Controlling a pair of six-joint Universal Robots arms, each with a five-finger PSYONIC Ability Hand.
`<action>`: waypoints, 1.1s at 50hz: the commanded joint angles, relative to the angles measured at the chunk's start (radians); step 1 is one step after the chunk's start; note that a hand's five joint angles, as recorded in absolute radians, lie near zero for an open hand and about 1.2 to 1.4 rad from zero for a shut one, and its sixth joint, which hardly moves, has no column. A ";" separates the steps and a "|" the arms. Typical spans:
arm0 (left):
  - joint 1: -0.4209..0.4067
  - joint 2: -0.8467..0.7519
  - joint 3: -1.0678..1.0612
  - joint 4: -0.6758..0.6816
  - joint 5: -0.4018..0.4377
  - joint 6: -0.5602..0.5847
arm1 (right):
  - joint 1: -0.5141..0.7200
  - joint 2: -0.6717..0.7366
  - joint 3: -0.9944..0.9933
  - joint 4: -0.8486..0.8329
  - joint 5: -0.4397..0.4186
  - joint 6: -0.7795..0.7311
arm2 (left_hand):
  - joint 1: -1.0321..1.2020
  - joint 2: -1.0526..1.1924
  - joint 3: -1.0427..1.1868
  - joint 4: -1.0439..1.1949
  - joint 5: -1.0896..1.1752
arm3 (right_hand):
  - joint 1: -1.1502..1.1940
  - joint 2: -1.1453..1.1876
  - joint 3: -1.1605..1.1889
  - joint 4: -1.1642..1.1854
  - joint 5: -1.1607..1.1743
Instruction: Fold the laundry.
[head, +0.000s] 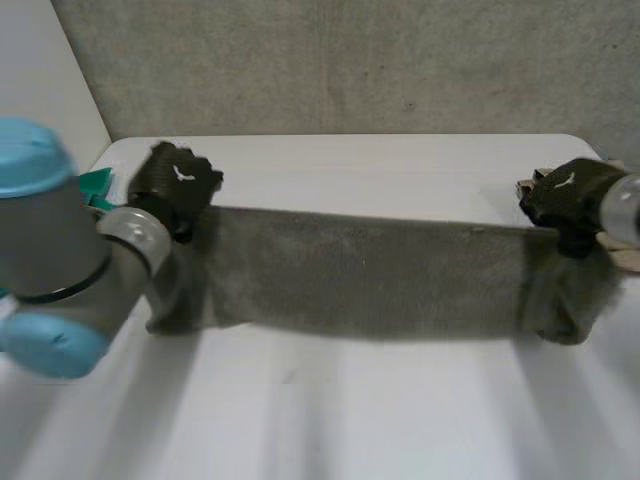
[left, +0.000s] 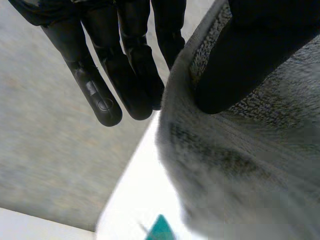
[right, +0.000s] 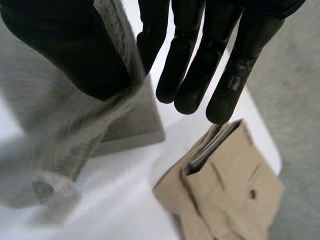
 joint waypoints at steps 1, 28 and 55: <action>0.004 -0.280 0.268 0.067 -0.003 0.006 | 0.035 0.241 -0.277 -0.156 0.132 0.060 | 0.230 0.197 0.202 0.194 0.250 | 0.409 0.219 0.214 0.206 0.228; 0.032 -0.050 0.139 0.597 -0.037 -0.153 | 0.104 0.060 -0.250 -0.750 0.092 0.244 | 0.230 0.197 0.202 0.194 0.250 | 0.409 0.219 0.214 0.206 0.228; 0.075 -0.142 -0.363 0.589 0.025 -0.115 | -0.029 0.032 0.571 -0.635 -0.098 0.140 | -0.533 -0.566 -0.560 -0.569 -0.513 | 0.409 0.219 0.214 0.206 0.228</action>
